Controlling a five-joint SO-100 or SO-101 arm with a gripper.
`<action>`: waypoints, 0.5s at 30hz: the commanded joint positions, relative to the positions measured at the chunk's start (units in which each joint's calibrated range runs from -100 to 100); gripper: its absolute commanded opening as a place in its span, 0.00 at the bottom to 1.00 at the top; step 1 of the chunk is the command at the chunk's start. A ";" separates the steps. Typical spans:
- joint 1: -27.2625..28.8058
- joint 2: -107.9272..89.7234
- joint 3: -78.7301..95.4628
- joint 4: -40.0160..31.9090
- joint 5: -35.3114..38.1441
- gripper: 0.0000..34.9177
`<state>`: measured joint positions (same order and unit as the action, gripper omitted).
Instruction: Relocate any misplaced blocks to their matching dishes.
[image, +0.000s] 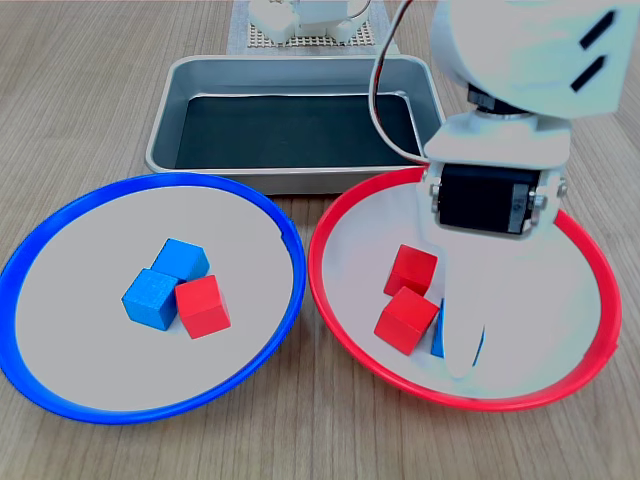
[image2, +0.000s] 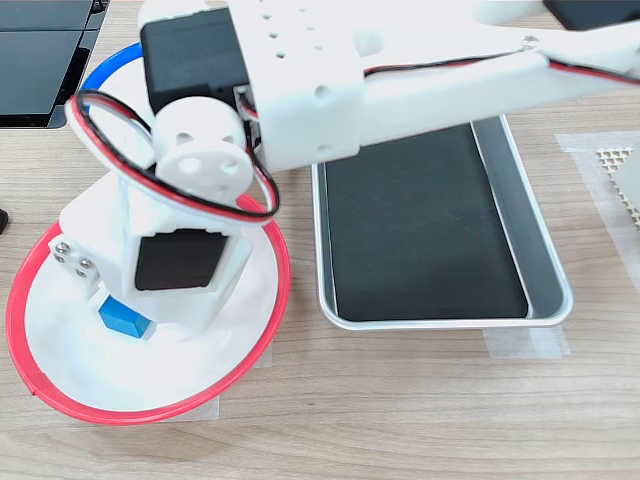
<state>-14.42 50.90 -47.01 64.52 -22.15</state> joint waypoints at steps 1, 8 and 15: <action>-0.49 -0.28 0.26 -0.67 -0.54 0.51; -0.49 -0.28 1.44 -1.17 -1.27 0.49; 0.17 -0.87 3.08 -0.75 -1.47 0.44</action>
<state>-14.51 50.64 -44.74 63.21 -23.52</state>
